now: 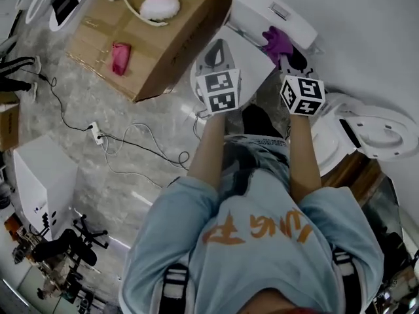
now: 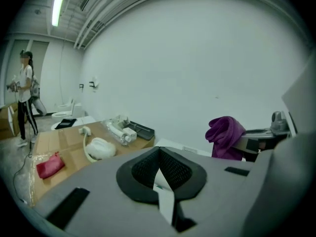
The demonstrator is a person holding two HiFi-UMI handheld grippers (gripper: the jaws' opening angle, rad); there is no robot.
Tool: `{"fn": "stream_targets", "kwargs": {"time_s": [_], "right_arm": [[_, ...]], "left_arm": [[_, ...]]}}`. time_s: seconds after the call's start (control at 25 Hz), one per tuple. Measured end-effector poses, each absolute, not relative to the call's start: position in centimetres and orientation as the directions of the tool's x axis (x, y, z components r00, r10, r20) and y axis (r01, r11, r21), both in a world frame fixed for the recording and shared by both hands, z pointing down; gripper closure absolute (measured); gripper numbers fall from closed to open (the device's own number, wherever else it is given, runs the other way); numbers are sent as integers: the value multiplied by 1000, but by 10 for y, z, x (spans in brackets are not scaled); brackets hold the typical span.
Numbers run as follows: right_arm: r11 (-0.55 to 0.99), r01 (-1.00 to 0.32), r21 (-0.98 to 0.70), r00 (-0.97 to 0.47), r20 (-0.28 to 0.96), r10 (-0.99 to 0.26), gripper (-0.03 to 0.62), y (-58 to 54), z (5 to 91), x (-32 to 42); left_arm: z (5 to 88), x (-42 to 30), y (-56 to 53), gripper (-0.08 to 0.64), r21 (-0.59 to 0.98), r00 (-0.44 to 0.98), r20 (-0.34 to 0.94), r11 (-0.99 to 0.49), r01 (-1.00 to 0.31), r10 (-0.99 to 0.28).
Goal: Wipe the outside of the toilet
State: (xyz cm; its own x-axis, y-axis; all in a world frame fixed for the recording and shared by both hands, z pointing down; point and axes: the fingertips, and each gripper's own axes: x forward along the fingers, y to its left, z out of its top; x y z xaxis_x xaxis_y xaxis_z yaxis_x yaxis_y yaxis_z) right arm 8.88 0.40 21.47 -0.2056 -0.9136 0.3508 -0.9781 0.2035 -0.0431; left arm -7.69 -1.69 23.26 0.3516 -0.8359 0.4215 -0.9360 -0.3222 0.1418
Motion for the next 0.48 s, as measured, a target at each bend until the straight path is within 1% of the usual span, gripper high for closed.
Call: {"fn": "stream_targets", "kwargs": {"time_s": [0.12, 0.24, 0.48], "right_arm": [[315, -946, -75, -322, 323, -890, 522, -28, 209, 68], [395, -915, -75, -397, 323, -859, 520, -51, 206, 68], [411, -909, -74, -407, 379, -831, 520, -80, 223, 112]], "left_arm": [[222, -89, -40, 535, 116, 284, 419, -259, -959, -863], [217, -80, -54, 535, 121, 260, 414, -230, -966, -873], [241, -33, -71, 535, 158, 288, 456, -242, -957, -842]]}}
